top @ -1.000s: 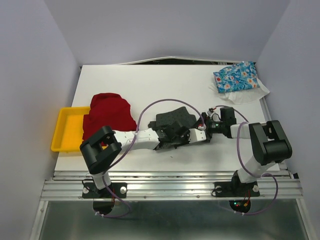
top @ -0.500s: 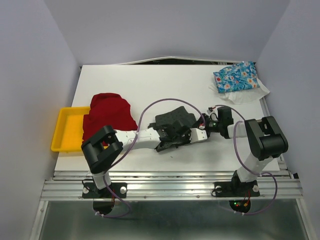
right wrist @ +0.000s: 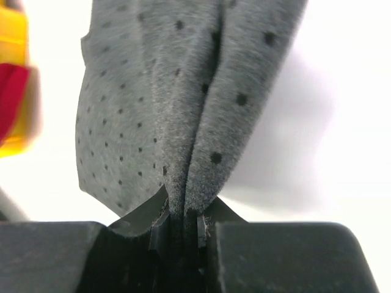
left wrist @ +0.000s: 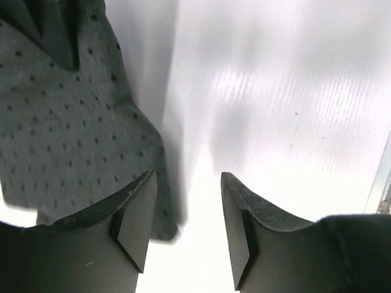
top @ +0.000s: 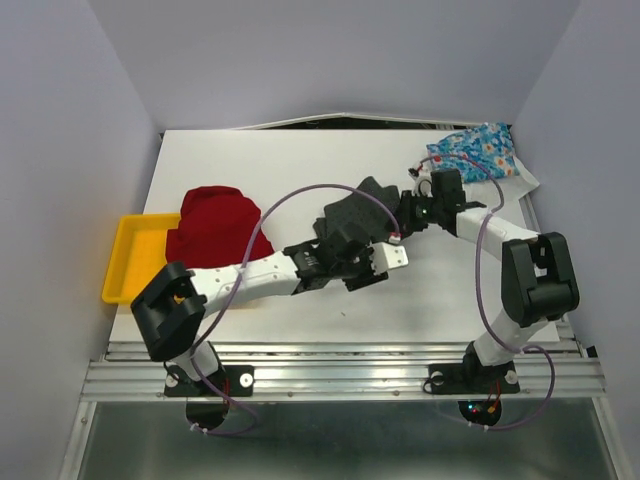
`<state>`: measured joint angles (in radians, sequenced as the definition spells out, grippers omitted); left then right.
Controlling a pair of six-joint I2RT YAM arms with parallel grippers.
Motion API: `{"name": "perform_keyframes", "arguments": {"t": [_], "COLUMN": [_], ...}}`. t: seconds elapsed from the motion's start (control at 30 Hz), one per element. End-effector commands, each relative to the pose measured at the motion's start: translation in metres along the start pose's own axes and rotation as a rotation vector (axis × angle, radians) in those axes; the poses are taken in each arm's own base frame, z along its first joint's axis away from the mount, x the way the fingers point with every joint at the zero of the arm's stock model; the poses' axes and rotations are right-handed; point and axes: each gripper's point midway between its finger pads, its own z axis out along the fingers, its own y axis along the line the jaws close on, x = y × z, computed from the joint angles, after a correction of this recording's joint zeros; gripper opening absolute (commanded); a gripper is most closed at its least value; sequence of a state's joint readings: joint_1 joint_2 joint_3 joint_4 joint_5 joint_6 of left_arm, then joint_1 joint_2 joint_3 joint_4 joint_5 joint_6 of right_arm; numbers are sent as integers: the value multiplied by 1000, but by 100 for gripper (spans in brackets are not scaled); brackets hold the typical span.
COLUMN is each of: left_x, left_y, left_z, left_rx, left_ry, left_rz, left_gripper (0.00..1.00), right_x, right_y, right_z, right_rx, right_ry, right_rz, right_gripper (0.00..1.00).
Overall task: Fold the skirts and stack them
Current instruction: Neatly place the folded skirt to the corner
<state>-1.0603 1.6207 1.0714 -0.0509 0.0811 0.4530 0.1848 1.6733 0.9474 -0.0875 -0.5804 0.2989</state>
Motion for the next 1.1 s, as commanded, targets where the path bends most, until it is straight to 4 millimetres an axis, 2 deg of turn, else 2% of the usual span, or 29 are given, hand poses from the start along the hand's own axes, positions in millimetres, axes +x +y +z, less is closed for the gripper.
{"name": "perform_keyframes", "arguments": {"t": [0.0, 0.07, 0.1, 0.2, 0.23, 0.27, 0.3, 0.4, 0.43, 0.47, 0.5, 0.53, 0.57, 0.67, 0.7, 0.73, 0.77, 0.8, 0.9, 1.07], "left_x": [-17, -14, -10, -3, -1, 0, 1, 5, 4, 8, 9, 10, 10, 12, 12, 12, 12, 12, 11, 13], "left_y": [30, 42, 55, 69, 77, 79, 83, 84, 85, 86, 85, 85, 87, 88, 89, 88, 88, 87, 87, 88], "left_z": [-43, -52, -58, -65, -70, -72, -75, -76, -78, -78, -79, -79, -80, -82, -82, -81, -81, -80, -79, -77], "left_rx": [-39, -68, -97, -125, -143, -142, -154, -157, -161, -162, -160, -161, -165, -169, -168, -165, -163, -160, -154, -154], "left_ry": [-81, -86, -83, -89, -96, -103, -109, -114, -122, -118, -119, -119, -118, -114, -114, -112, -115, -111, -110, -99], "left_rz": [-74, -93, -114, -148, -165, -179, -191, -217, -220, -226, -225, -223, -221, -216, -217, -216, -215, -215, -217, -214], "left_gripper": [57, 58, 61, 66, 66, 69, 69, 69, 69, 69, 70, 69, 69, 69, 69, 69, 70, 70, 69, 69], "right_x": [-51, -62, -75, -98, -115, -120, -140, -161, -166, -184, -187, -189, -202, -213, -226, -230, -234, -244, -251, -270], "right_y": [-12, -22, -20, -28, -22, -28, -23, -22, -28, -25, -25, -34, -36, -41, -46, -44, -51, -53, -57, -72], "right_z": [-30, -33, -37, -42, -46, -45, -51, -54, -52, -59, -58, -56, -62, -65, -75, -74, -76, -84, -85, -98], "right_rx": [164, 199, 216, 249, 254, 262, 259, 263, 270, 276, 275, 279, 291, 298, 316, 309, 316, 324, 313, 331], "right_ry": [-36, -21, -27, -42, -72, -64, -100, -122, -120, -154, -147, -137, -158, -172, -198, -204, -207, -228, -227, -265], "right_rz": [-392, -474, -505, -585, -614, -630, -650, -691, -688, -699, -702, -689, -696, -698, -698, -701, -693, -699, -718, -722], "right_gripper": [1, 1, 1, 1, 1, 1, 1, 1, 1, 1, 1, 1, 1, 1, 1, 1, 1, 1, 1, 1]}}
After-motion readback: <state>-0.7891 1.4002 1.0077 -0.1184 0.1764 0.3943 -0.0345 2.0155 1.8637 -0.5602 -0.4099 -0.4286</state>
